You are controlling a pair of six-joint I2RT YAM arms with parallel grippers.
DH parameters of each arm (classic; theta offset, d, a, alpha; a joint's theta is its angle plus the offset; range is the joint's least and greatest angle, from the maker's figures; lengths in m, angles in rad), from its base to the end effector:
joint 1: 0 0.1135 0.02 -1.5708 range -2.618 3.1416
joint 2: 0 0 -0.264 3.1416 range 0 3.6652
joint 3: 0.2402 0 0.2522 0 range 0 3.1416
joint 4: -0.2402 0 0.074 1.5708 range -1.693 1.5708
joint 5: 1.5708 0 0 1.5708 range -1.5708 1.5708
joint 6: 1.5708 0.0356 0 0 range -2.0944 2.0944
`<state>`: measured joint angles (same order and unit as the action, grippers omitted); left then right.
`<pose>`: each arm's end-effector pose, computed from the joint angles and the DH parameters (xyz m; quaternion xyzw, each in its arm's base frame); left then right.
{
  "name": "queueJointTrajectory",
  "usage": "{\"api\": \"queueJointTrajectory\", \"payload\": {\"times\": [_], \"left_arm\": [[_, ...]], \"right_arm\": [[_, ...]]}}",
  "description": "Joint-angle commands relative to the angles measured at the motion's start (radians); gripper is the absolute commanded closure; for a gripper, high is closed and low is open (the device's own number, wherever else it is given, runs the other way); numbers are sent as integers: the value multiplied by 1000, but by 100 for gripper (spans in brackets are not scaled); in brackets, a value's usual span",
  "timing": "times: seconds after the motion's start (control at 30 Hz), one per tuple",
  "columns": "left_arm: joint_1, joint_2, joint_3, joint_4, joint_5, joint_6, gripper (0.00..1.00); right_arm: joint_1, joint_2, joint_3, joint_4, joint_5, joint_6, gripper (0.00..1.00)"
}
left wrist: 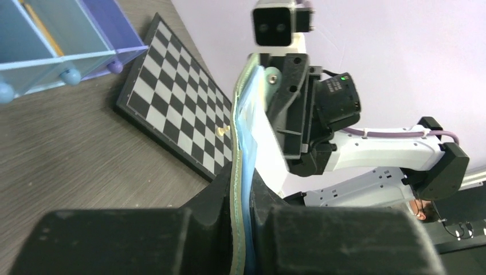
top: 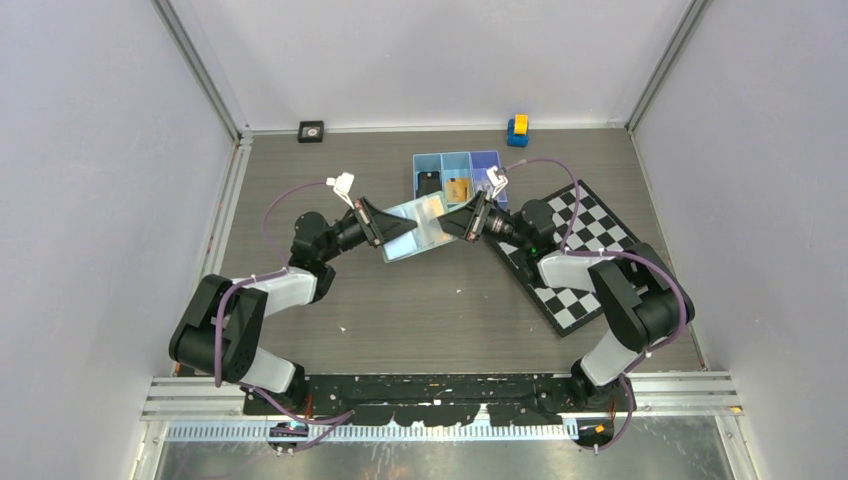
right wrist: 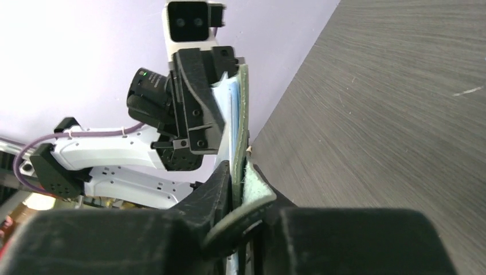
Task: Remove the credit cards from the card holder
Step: Remove the credit card from the card holder.
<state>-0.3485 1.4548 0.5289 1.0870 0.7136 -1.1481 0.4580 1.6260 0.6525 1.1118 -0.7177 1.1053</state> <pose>0.2592 -0.1190 0.2322 0.0088 0.6628 -0.6515 0.3691 0.2783 0.1633 0.2222 -0.0556 0.6671 0.6612 0.3388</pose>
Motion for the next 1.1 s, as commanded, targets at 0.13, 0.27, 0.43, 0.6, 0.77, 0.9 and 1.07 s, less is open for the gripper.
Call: {"api": "queueJointTrajectory", "payload": {"times": [0.13,0.27,0.43,0.6,0.77,0.9,1.07], "left_arm": [[6,-73,36,-243,-79,110,55],[4,-101,47,-337,-102,154,41],[-9,-63,69,-335,-84,148,35],[-12,-44,74,-328,-76,139,29],[-15,-44,73,-328,-74,139,22],[-19,-31,80,-328,-71,138,22],[-23,-11,89,-328,-64,138,34]], "right_arm": [[40,-92,27,-192,29,-181,97],[115,-225,82,-627,271,-460,99],[185,-270,103,-755,480,-569,100],[253,-244,152,-834,571,-639,100],[359,-212,214,-931,731,-738,99],[399,-200,230,-947,796,-772,99],[418,-196,234,-945,801,-783,99]]}}
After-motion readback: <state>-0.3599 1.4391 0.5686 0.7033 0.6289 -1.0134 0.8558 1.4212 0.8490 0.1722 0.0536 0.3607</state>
